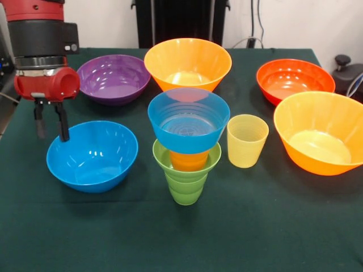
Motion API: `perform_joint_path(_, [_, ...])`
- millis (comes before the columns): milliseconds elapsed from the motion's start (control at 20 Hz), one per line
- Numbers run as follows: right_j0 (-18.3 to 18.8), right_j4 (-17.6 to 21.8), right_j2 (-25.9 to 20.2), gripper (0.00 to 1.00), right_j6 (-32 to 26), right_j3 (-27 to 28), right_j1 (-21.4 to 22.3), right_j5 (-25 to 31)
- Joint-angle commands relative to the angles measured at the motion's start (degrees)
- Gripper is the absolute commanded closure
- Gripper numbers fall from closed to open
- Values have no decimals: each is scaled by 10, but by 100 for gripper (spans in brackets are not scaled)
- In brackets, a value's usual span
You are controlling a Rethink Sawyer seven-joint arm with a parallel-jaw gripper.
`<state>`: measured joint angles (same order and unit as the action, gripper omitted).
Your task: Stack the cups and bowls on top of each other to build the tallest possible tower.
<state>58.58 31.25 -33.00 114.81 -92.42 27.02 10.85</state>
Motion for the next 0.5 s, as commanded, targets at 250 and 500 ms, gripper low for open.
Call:
perform_joint_path(250, [-5, 15, 15, 0, -2, -13, -21, 25])
perform_joint_path(500, [-15, 26, 31, 0, 4, 5, -52, 4])
